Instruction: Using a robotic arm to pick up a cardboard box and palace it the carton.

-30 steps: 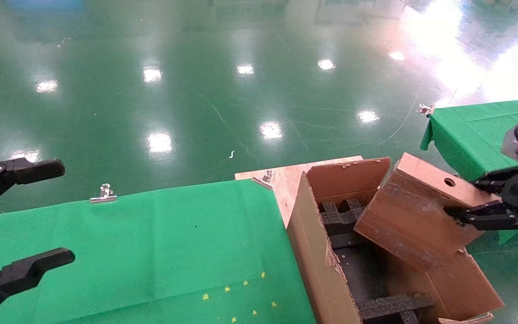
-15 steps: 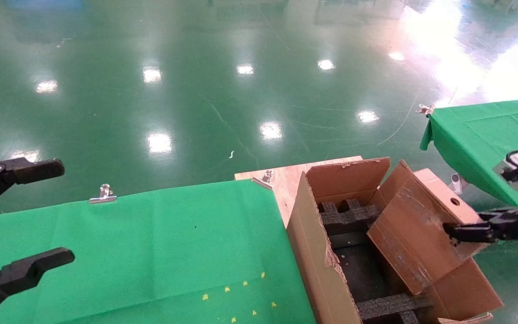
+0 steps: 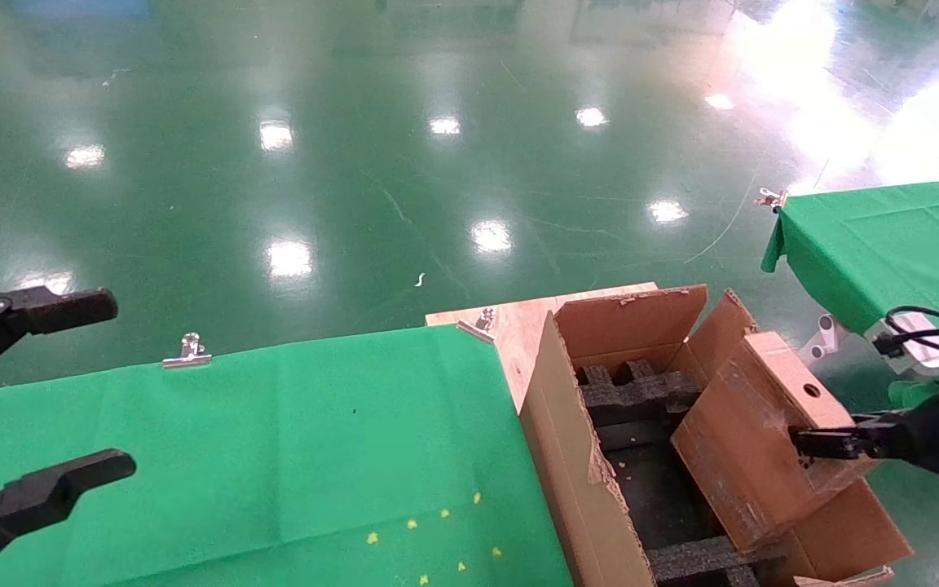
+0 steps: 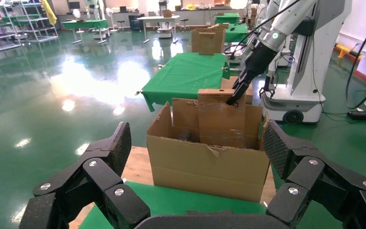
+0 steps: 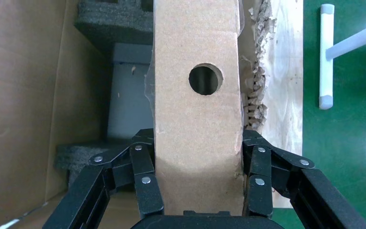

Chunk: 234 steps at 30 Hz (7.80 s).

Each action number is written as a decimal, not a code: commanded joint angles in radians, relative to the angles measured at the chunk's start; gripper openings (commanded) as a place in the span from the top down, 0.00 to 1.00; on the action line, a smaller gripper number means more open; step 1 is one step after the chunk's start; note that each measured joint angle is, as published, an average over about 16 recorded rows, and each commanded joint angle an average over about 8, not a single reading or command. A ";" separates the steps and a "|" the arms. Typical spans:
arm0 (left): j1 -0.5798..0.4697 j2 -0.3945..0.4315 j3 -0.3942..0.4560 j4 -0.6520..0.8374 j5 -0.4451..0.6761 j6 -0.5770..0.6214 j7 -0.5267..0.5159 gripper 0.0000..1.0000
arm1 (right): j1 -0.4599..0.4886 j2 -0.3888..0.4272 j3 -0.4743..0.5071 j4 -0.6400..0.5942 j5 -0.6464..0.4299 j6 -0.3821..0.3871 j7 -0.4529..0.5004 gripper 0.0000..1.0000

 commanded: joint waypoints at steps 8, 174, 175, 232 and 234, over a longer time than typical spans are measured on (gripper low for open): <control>0.000 0.000 0.000 0.000 0.000 0.000 0.000 0.00 | -0.029 -0.035 -0.026 0.001 -0.040 0.057 0.069 1.00; 0.000 0.000 0.000 0.000 0.000 0.000 0.000 0.00 | -0.346 -0.393 -0.080 0.010 -0.884 0.596 0.983 0.00; 0.000 0.000 0.000 0.000 0.000 0.000 0.000 0.00 | -0.325 -0.395 -0.084 0.012 -0.859 0.611 0.961 0.00; 0.001 0.000 0.000 0.000 -0.001 0.000 0.000 0.00 | -0.587 -0.496 0.713 -0.025 0.085 0.069 -0.187 0.00; 0.001 0.000 0.000 0.000 -0.001 0.000 0.000 0.00 | -0.617 -0.502 0.768 -0.028 0.127 0.026 -0.248 0.00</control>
